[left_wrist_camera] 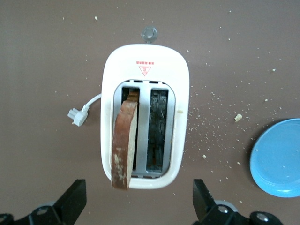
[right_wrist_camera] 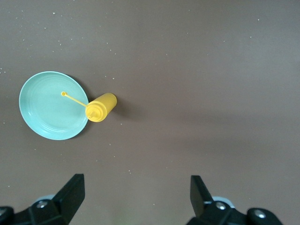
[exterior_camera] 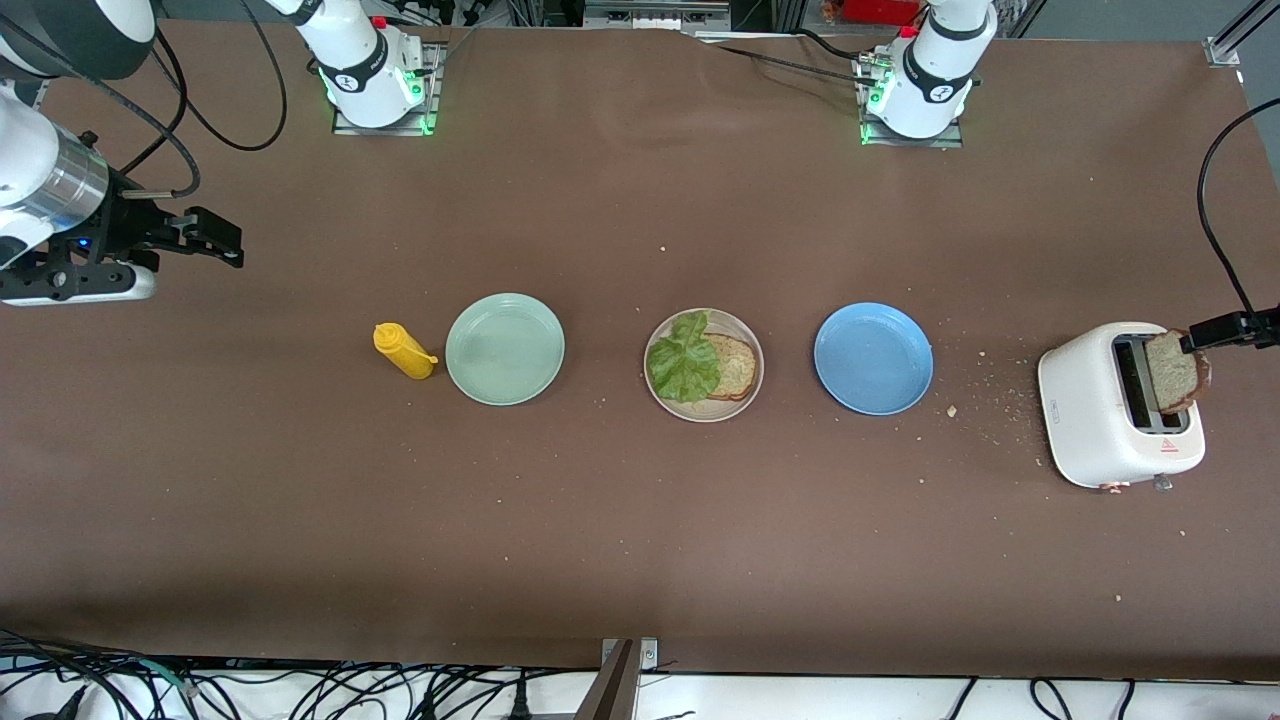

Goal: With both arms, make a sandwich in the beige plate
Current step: 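Lower the left gripper onto the toaster bread and grasp it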

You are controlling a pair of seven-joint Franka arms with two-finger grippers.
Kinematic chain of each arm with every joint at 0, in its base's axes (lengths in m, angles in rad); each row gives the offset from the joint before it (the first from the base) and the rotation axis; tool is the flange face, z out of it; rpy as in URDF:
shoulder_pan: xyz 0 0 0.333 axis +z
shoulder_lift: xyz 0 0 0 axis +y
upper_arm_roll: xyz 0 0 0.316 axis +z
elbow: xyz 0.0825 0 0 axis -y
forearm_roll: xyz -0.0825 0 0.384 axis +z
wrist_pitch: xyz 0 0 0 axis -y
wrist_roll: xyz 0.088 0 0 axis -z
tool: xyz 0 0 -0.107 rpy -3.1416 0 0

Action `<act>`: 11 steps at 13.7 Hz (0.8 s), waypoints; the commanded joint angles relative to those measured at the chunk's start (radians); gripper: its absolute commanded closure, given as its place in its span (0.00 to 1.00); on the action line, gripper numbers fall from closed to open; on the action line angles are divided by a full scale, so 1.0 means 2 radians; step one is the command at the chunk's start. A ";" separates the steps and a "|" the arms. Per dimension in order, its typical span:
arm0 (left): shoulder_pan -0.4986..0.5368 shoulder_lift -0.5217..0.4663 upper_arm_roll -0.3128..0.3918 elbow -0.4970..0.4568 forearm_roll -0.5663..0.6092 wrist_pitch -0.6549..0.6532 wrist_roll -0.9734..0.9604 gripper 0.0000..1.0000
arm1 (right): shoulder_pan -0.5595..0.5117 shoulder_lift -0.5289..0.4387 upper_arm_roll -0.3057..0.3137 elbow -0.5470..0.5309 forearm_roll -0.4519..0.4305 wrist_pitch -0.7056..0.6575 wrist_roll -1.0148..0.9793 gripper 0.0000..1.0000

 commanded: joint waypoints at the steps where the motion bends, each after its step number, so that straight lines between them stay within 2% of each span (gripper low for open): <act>1: 0.008 0.015 0.000 -0.011 0.013 0.037 0.023 0.00 | 0.002 -0.001 -0.001 0.014 -0.009 -0.016 -0.004 0.00; 4: 0.017 0.013 0.000 -0.064 0.013 0.116 0.033 0.00 | 0.002 -0.001 -0.002 0.022 -0.009 -0.018 -0.002 0.00; 6: 0.018 0.012 0.000 -0.080 0.013 0.121 0.036 0.02 | 0.002 -0.002 -0.002 0.024 -0.008 -0.018 -0.002 0.00; 7: 0.018 0.013 0.000 -0.084 0.013 0.122 0.037 0.13 | 0.002 -0.004 -0.002 0.026 -0.009 -0.019 -0.002 0.00; 8: 0.017 0.013 0.000 -0.084 0.013 0.122 0.037 0.33 | 0.002 -0.006 -0.002 0.026 -0.008 -0.019 -0.002 0.00; 10: 0.015 0.013 0.000 -0.081 0.020 0.119 0.036 0.89 | 0.002 -0.008 -0.001 0.026 -0.007 -0.019 -0.001 0.00; 11: 0.015 0.014 0.000 -0.080 0.032 0.118 0.037 1.00 | 0.002 -0.008 -0.002 0.026 -0.006 -0.018 -0.001 0.00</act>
